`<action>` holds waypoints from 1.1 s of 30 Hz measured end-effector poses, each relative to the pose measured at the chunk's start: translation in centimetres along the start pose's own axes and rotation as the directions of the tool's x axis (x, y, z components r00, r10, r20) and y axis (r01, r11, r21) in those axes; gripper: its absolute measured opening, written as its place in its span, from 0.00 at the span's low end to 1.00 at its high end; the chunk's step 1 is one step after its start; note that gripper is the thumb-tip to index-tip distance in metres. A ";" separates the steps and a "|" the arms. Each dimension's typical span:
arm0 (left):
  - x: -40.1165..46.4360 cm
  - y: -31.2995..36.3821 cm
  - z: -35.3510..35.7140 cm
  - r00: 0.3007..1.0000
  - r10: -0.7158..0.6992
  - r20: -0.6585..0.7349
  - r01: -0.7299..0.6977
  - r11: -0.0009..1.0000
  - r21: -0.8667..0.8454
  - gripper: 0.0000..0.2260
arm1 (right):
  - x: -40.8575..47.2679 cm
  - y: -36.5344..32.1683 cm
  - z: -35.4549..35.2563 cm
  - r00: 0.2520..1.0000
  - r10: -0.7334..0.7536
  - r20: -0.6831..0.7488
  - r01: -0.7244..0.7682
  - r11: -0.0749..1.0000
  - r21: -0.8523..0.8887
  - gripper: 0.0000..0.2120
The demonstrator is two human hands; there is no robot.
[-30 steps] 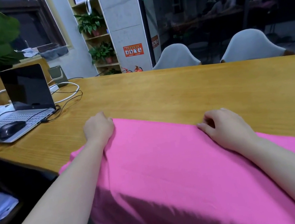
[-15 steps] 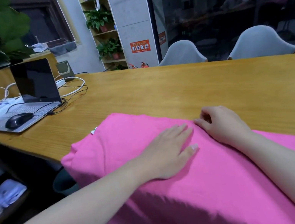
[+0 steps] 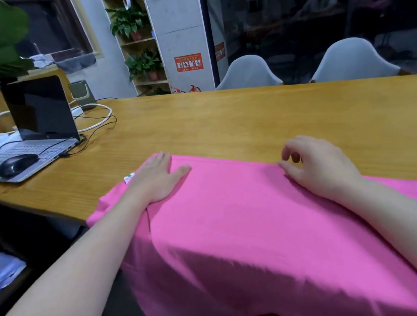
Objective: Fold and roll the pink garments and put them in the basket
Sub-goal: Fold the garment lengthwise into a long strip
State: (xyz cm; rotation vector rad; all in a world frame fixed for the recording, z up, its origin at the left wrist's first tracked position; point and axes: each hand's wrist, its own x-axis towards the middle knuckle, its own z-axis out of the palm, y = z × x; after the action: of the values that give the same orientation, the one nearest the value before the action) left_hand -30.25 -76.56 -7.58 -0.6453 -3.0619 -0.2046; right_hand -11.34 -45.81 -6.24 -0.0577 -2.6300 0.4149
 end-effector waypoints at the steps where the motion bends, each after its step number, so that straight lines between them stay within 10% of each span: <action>1: -0.1 -0.1 -0.1 1.000 0.003 -0.009 -0.003 1.000 -0.029 0.43 | -0.9 -0.1 -0.9 0.999 0.018 0.050 -0.017 1.000 -0.025 0.03; 6: -0.9 0.6 -0.1 0.867 0.216 -0.450 -0.235 0.972 0.013 0.14 | -8.6 2.7 -5.4 0.977 0.090 0.191 -0.055 0.982 -0.180 0.09; 8: -1.5 1.4 0.0 0.856 0.329 -0.398 -0.323 0.943 0.083 0.07 | -11.5 4.4 -6.9 0.961 0.167 0.219 -0.131 0.976 -0.172 0.18; 18: -8.3 2.8 -0.3 0.980 0.182 0.075 -0.180 0.983 -0.030 0.44 | -14.7 5.5 -9.0 0.900 0.173 0.400 -0.124 0.981 -0.147 0.50; 21: -12.9 1.9 -0.2 0.977 0.203 0.068 -0.201 0.979 -0.044 0.49 | -18.1 5.3 -10.0 0.885 0.119 0.450 -0.043 0.984 -0.175 0.30; 26: -16.1 1.3 0.7 0.985 0.169 0.028 -0.168 0.986 -0.016 0.52 | -21.3 5.6 -11.7 0.841 0.124 0.527 -0.091 0.992 -0.087 0.27; 33: -11.4 4.1 1.5 0.987 0.083 -0.137 -0.107 0.979 -0.174 0.23 | -19.8 8.8 -11.5 0.972 0.233 0.041 -0.220 0.954 -0.205 0.27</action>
State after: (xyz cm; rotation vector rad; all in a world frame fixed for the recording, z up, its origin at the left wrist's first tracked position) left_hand -18.12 -77.27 -8.93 -0.7523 -2.9024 -0.5065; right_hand 11.21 -36.42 -8.10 -0.4212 -2.7302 0.2300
